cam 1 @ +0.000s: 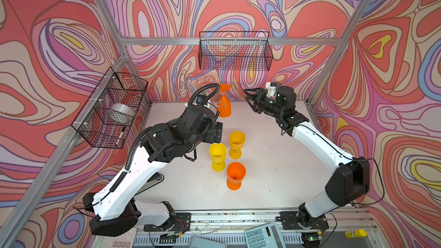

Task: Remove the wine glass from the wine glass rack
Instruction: 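Move the open right gripper to the hanging orange glass foot while the left draws back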

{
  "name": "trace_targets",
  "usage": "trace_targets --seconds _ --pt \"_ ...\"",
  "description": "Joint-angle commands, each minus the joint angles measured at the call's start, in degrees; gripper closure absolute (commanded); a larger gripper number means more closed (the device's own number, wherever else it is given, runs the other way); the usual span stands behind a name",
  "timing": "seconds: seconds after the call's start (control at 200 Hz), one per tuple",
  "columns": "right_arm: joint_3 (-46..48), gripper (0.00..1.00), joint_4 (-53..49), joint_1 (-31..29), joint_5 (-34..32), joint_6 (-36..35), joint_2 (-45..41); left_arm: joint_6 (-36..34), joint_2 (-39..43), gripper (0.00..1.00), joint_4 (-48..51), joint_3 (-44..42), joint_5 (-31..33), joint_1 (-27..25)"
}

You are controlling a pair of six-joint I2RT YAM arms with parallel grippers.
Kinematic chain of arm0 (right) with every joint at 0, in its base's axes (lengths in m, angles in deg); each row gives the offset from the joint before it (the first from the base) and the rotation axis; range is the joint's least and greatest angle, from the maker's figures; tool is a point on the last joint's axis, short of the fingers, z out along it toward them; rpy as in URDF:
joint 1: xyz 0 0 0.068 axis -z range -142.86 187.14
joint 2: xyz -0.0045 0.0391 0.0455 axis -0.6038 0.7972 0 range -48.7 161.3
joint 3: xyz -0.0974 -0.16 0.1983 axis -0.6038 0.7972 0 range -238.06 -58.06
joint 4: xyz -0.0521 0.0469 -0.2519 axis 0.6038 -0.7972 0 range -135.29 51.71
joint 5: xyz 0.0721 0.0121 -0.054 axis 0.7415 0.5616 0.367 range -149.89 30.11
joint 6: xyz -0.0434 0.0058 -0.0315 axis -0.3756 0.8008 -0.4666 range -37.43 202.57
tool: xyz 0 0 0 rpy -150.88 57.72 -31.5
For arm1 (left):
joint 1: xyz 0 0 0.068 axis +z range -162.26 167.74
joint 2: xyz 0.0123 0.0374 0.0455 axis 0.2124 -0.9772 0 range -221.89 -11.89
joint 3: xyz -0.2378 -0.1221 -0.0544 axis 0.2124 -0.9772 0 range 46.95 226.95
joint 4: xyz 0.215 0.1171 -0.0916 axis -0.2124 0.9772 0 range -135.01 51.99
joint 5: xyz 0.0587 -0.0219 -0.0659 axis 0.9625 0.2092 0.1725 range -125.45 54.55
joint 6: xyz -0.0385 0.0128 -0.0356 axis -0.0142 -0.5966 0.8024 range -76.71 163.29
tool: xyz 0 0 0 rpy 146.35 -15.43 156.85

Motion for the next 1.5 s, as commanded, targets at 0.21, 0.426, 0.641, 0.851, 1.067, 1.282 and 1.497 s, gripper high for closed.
trace_targets --seconds 0.21,0.426,0.641,0.851,1.067,1.282,1.497 --pt "-10.72 0.51 1.92 -4.12 -4.13 4.75 8.2 -2.28 0.99 0.16 -1.76 -2.33 -9.46 13.61" --pt "-12.13 0.51 1.01 -5.0 -6.04 2.47 10.34 -0.84 -1.22 0.34 -5.23 -4.43 -17.98 21.37" --pt "-10.86 0.51 -0.88 -5.36 -7.83 -0.6 8.84 7.15 1.87 0.48 -17.54 -12.95 -29.03 30.69" --pt "-8.71 0.51 -1.27 -5.36 -8.63 -2.46 4.69 15.0 5.06 0.57 -30.76 -21.46 -36.45 34.04" --pt "-8.05 0.51 -2.69 -5.39 -9.6 -4.6 2.61 22.07 7.74 0.59 -37.24 -26.01 -42.87 38.03" --pt "-7.45 0.51 -2.58 -5.4 -9.62 -5.04 1.85 29.05 7.54 0.58 -45.19 -29.8 -46.72 40.54" --pt "-7.29 0.51 -2.93 -5.36 -9.77 -5.64 1.15 32.54 6.29 0.65 -51.4 -32.18 -47.11 40.9"
